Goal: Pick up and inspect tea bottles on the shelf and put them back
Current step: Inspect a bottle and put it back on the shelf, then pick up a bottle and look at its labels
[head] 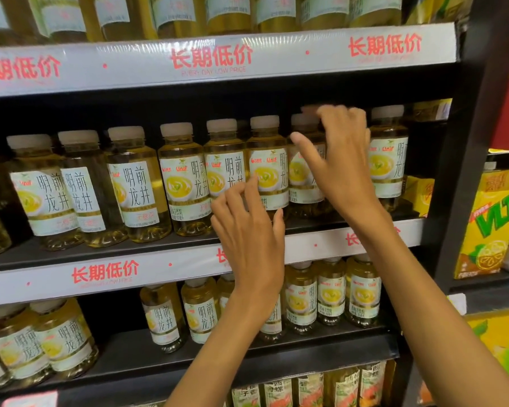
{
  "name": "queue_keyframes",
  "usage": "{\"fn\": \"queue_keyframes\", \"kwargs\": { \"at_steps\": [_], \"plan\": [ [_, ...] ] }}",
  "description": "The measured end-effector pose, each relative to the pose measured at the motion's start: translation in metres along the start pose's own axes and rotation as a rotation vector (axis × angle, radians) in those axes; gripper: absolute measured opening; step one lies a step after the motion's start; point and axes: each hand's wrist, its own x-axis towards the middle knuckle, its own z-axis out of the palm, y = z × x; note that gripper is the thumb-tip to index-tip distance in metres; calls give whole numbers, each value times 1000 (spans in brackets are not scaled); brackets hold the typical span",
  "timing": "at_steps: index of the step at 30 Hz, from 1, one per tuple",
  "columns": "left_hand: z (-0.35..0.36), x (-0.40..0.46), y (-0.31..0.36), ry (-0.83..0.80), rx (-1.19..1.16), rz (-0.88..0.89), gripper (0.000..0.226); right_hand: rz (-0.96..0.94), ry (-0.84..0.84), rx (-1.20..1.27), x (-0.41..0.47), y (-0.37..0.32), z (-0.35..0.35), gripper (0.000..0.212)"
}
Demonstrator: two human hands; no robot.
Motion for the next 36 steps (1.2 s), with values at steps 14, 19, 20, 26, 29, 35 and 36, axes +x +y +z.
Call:
{"fn": "queue_keyframes", "kwargs": {
  "at_steps": [14,19,20,26,29,35,36],
  "plan": [
    [1,-15,7,-97,-314,108,56,-32,35,361,-19,-10,-21,49],
    [3,-18,8,-228,-427,103,64,49,-98,548,-31,-14,-24,42],
    [3,-18,8,-247,-444,95,67,47,-79,564,-32,-15,-26,39],
    [-12,-18,7,-297,-644,72,75,128,40,768,-36,-24,-50,28],
    [-27,-25,-1,-367,-746,36,72,288,-41,991,-42,-30,-58,37],
    [-54,-56,-18,-584,-923,-135,49,476,-302,1206,-65,-35,-52,21],
    [-58,-60,-21,-624,-979,-182,48,507,-340,1252,-69,-35,-50,19]
  ]
}}
